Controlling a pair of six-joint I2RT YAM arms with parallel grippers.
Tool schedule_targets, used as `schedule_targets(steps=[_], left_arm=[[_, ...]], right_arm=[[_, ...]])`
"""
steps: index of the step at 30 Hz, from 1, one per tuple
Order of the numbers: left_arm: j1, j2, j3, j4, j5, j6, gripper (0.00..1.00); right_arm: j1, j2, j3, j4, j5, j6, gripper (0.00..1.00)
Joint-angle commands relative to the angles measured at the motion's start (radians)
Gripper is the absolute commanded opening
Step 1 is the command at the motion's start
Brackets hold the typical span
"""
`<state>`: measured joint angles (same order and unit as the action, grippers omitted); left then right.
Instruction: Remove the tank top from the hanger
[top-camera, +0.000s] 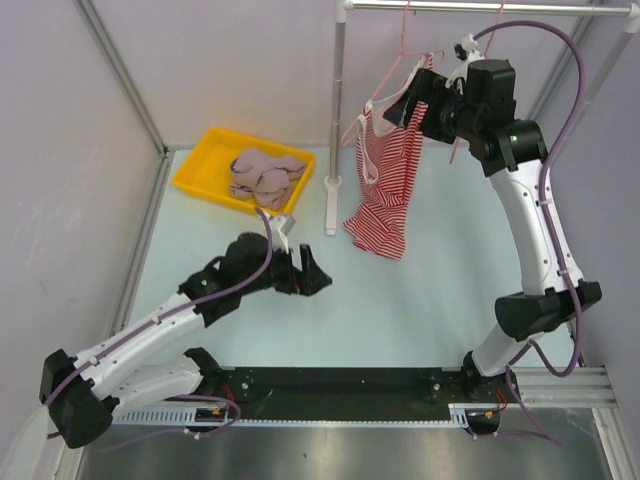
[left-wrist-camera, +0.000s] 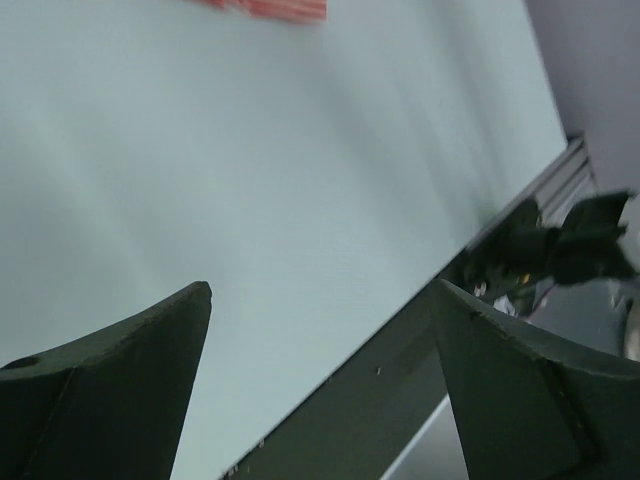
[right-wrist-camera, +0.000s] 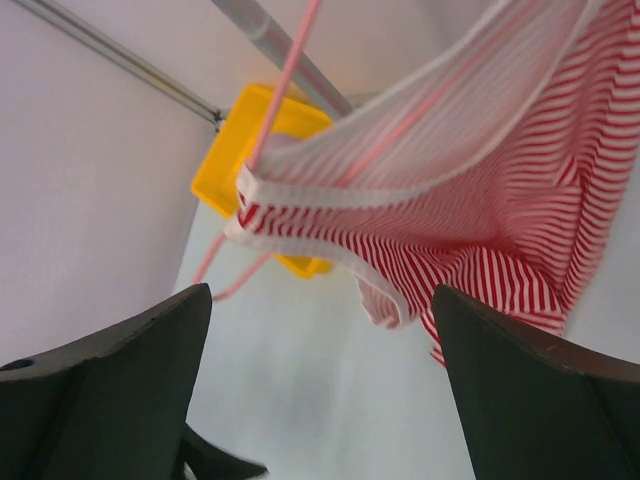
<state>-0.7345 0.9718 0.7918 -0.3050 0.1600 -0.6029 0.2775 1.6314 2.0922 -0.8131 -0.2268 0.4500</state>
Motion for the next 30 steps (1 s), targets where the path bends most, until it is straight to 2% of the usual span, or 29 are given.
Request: schedule_targets(steps=[1, 4, 8, 13, 15, 18, 19, 21, 22, 24, 25, 26, 28, 30], left_arm=[[-0.153, -0.120, -0.175, 0.150, -0.042, -0.144, 0.93], [-0.264, -0.122, -0.243, 0.230, -0.079, -0.178, 0.93], [-0.351, -0.071, -0.220, 0.250, -0.149, -0.178, 0.92], [-0.375, -0.071, -0.198, 0.241, -0.158, -0.143, 0.92], [-0.375, -0.084, -0.200, 0.234, -0.158, -0.141, 0.93], [-0.375, -0.103, -0.201, 0.216, -0.171, -0.138, 0.93], [-0.375, -0.110, -0.200, 0.211, -0.192, -0.138, 0.92], [-0.375, -0.122, -0.195, 0.195, -0.200, -0.135, 0.93], [-0.375, -0.134, -0.194, 0.188, -0.209, -0.132, 0.93], [-0.375, -0.142, -0.181, 0.162, -0.218, -0.126, 0.93], [-0.375, -0.151, -0.178, 0.156, -0.221, -0.121, 0.93], [-0.375, -0.154, -0.172, 0.150, -0.227, -0.120, 0.93], [-0.375, -0.160, -0.166, 0.136, -0.231, -0.117, 0.93], [-0.375, -0.163, -0.151, 0.120, -0.237, -0.110, 0.93]], right_arm=[[-0.015, 0.053, 0.143, 0.115, -0.022, 0.085, 0.95], [-0.034, 0.105, 0.169, 0.190, -0.026, 0.153, 0.88], [-0.038, 0.162, 0.187, 0.275, -0.017, 0.200, 0.80], [-0.038, 0.258, 0.238, 0.354, -0.046, 0.249, 0.71], [-0.031, 0.278, 0.250, 0.383, -0.051, 0.263, 0.70], [-0.027, 0.317, 0.270, 0.413, -0.043, 0.288, 0.61], [-0.027, 0.326, 0.270, 0.425, -0.043, 0.294, 0.52], [-0.024, 0.331, 0.267, 0.445, -0.034, 0.311, 0.41], [-0.024, 0.334, 0.267, 0.456, -0.036, 0.318, 0.31], [-0.024, 0.340, 0.269, 0.471, -0.043, 0.332, 0.21], [-0.024, 0.340, 0.270, 0.480, -0.046, 0.340, 0.11], [-0.024, 0.337, 0.270, 0.483, -0.049, 0.343, 0.06], [-0.027, 0.334, 0.275, 0.491, -0.057, 0.360, 0.00], [-0.031, 0.321, 0.275, 0.500, -0.071, 0.371, 0.00]])
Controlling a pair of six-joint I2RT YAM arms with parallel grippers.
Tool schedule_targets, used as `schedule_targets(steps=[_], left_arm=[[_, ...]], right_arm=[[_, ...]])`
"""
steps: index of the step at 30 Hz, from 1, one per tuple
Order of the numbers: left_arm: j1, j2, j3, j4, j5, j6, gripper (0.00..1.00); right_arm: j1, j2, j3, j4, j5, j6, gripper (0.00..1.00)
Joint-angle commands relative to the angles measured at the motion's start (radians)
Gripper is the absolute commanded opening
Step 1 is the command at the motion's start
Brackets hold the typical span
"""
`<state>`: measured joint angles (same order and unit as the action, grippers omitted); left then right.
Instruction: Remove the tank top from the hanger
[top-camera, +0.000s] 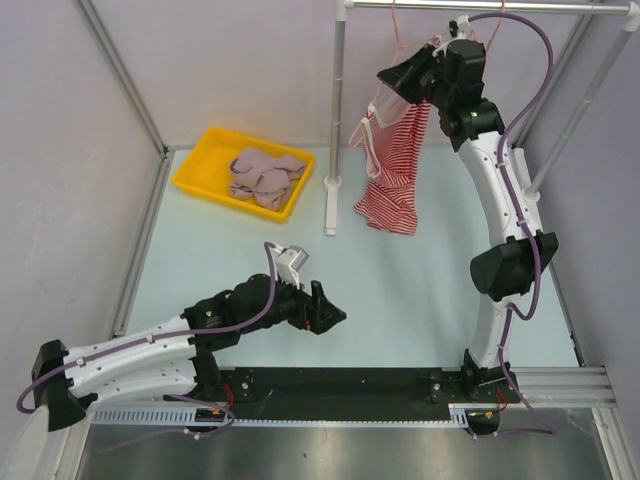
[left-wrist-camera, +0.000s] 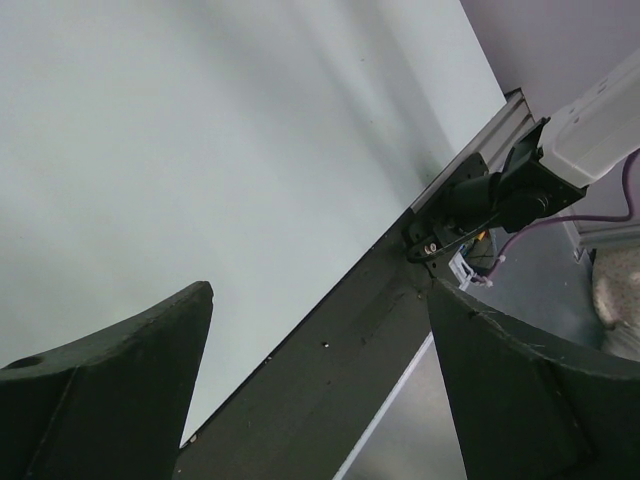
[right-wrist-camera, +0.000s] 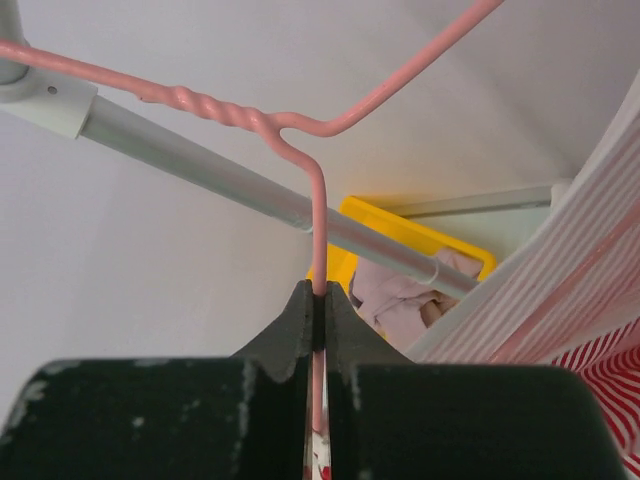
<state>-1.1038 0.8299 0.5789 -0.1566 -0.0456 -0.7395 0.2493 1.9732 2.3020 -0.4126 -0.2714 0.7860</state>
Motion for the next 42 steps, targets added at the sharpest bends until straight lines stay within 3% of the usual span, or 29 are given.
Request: schedule_targets(steps=[1, 9, 14, 20, 26, 32, 36, 42], left_arm=[[-0.005, -0.025, 0.068, -0.038, -0.034, 0.035, 0.93], [-0.005, -0.043, 0.191, -0.109, -0.037, 0.150, 0.93], [-0.005, -0.052, 0.326, -0.144, -0.039, 0.282, 0.92], [-0.004, -0.020, 0.508, -0.161, -0.086, 0.459, 0.83], [0.015, 0.054, 0.672, -0.173, -0.122, 0.586, 0.91], [0.073, 0.136, 0.794, -0.187, 0.030, 0.661, 0.89], [0.074, 0.182, 0.820, -0.211, 0.177, 0.787, 0.82], [0.074, 0.242, 0.779, -0.201, 0.256, 0.934, 0.80]], right_arm=[[-0.002, -0.025, 0.066, 0.110, -0.032, 0.039, 0.00], [-0.001, -0.115, 0.059, 0.081, -0.089, 0.140, 0.00], [-0.001, -0.244, -0.085, 0.101, -0.144, 0.196, 0.00], [-0.034, -0.345, -0.161, 0.098, -0.273, 0.196, 0.00], [-0.054, -0.467, -0.316, 0.041, -0.443, 0.121, 0.00], [-0.073, -0.615, -0.593, 0.020, -0.725, 0.021, 0.00], [-0.067, -0.704, -0.801, 0.014, -0.814, -0.072, 0.00], [-0.059, -0.798, -0.918, -0.034, -0.894, -0.151, 0.00]])
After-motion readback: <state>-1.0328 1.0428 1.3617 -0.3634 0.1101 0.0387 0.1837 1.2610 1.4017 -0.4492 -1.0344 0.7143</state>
